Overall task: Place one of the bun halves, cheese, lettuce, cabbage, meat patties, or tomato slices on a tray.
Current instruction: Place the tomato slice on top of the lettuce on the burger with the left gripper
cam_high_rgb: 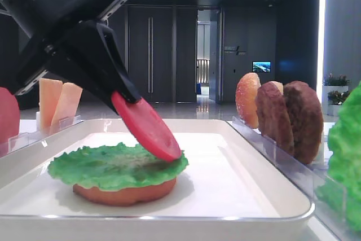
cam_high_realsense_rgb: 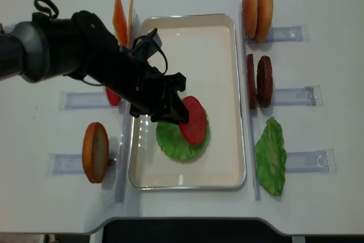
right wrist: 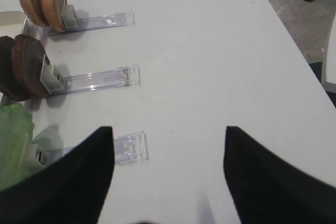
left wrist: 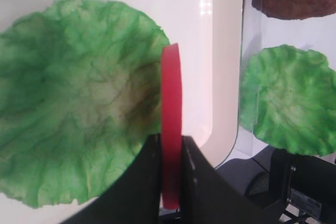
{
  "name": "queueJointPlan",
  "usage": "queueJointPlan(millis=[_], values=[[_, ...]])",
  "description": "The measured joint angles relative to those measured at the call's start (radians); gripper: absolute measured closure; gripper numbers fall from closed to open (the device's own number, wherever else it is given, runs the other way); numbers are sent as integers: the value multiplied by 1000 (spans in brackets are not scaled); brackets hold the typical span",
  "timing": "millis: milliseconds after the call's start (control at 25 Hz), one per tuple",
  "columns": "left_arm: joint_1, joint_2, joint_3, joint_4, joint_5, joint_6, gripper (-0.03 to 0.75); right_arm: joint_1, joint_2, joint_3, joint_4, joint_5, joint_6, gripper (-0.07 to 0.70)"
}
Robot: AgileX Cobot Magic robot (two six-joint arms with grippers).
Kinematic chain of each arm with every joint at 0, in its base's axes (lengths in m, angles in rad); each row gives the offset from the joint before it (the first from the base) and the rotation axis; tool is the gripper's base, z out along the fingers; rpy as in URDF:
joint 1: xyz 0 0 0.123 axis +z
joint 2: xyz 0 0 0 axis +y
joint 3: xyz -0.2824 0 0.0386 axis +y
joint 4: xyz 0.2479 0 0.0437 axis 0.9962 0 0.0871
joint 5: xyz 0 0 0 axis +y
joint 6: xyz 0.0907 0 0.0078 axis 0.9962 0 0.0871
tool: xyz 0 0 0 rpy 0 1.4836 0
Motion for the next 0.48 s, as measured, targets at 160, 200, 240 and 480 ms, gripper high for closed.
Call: queueJointPlan(millis=[160,200,240,480], values=[[5,0,0,12,0,0,664,0,0,0,0,0,0,199],[5,0,0,14,0,0,664,0,0,0,0,0,0,199],[5,0,0,15,0,0,664,0,0,0,0,0,0,199],[5,0,0,19,-4,0,664,0,0,0,0,0,0,199]])
